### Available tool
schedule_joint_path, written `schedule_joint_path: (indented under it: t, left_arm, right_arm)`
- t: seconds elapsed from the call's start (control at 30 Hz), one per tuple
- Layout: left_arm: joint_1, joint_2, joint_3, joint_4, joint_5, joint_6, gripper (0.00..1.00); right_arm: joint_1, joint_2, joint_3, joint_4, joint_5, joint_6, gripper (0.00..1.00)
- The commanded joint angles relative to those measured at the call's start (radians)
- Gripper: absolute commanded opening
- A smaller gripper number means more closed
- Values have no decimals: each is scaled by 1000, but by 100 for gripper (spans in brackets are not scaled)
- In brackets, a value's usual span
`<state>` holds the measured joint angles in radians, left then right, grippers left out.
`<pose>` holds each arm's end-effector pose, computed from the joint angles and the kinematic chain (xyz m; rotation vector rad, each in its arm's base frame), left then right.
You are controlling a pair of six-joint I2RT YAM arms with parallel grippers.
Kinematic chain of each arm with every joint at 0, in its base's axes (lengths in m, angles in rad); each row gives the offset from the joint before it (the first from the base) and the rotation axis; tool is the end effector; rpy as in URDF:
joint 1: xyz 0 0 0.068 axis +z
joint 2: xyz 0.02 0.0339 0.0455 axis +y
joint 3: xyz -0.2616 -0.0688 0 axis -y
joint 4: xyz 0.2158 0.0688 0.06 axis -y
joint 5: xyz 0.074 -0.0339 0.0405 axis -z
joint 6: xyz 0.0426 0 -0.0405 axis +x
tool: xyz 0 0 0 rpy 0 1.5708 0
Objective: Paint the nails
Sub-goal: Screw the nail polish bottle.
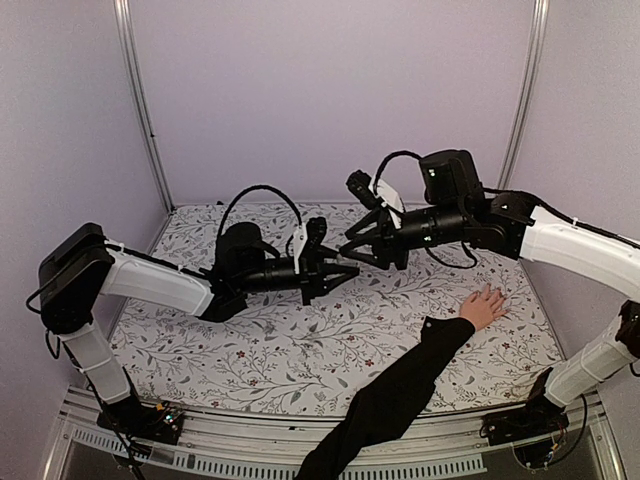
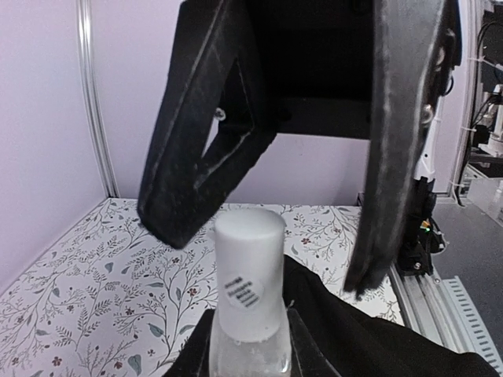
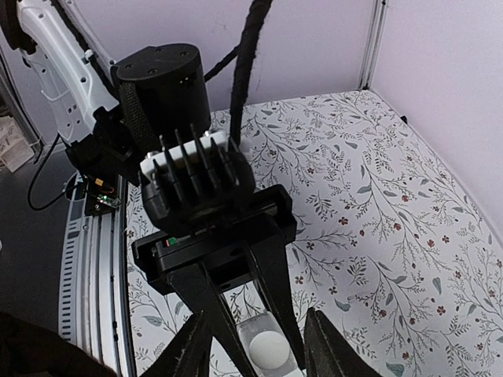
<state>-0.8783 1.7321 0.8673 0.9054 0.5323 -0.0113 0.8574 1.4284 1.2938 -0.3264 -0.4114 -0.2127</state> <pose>0.2121 -0.2896 0.2509 1.0720 1.2469 -1.0981 0.1874 0.2425 0.3527 -1.2870 1.6458 0.8169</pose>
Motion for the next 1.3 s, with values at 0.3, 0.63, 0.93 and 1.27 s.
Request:
schedule_joint_path:
  t: [0.3,0.63,0.93,1.27]
  left_arm:
    - [7,-18,-4,41,26,4,0]
    - [7,-16,-4,38,6,-2,0]
    - [7,-28,-2,20,-20,-1,24]
    - [12,-51,-9,-7,-46,8,51]
  right_arm:
    - [-4,40,36,-66,-27,-36,23]
    - [-4,38,37,-63,-21,-39,0]
    - [-4,31,24,-30,17,-27,0]
    - [-4,12,12,-9,31,-16,0]
